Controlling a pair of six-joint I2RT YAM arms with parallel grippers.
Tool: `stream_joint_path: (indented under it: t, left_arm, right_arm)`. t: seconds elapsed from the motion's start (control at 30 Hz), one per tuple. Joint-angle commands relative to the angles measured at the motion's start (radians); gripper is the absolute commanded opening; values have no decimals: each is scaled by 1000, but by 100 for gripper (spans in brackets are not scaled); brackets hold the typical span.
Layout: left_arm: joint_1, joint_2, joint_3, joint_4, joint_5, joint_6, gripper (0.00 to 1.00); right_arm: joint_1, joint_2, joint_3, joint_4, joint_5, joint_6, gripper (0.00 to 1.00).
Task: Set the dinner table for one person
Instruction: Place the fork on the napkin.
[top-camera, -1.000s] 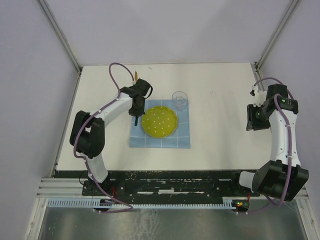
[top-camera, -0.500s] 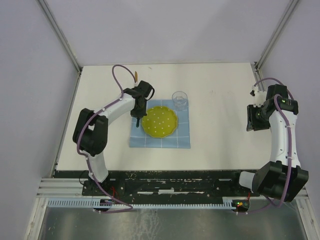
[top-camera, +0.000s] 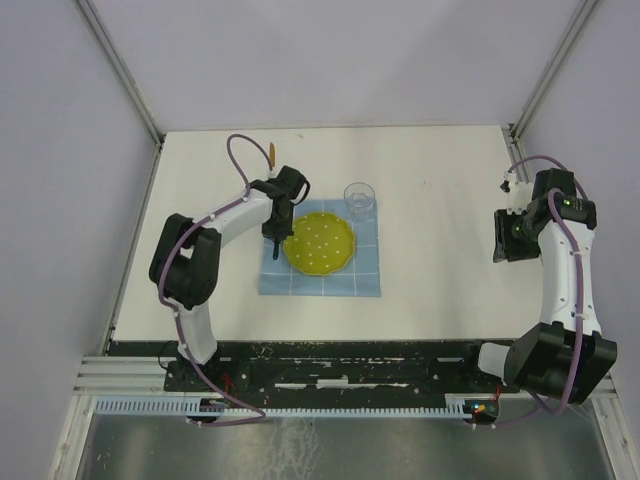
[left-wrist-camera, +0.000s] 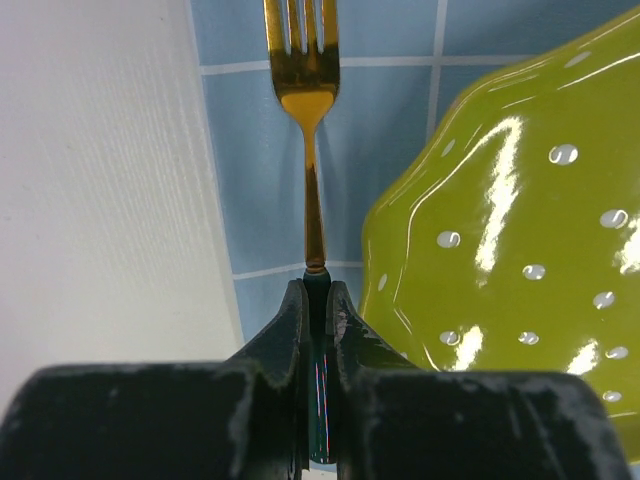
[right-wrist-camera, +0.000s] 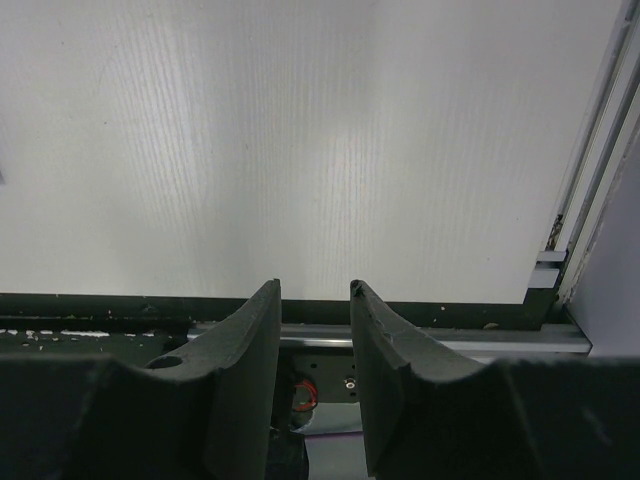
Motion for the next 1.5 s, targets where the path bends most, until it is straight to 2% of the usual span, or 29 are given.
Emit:
stream_joint_path:
  t: [0.0, 0.7, 1.47]
  left_arm:
    - [0, 48, 37, 11, 7, -63, 3]
    - [0, -11, -58, 26, 1, -80, 3]
    - [0, -38, -87, 17, -3, -93, 3]
  right_arm:
    - [-7, -17, 17, 3, 9, -8, 42]
    - [-6, -13, 28, 8, 11, -7, 42]
    - [-6, -21, 24, 14, 10, -6, 42]
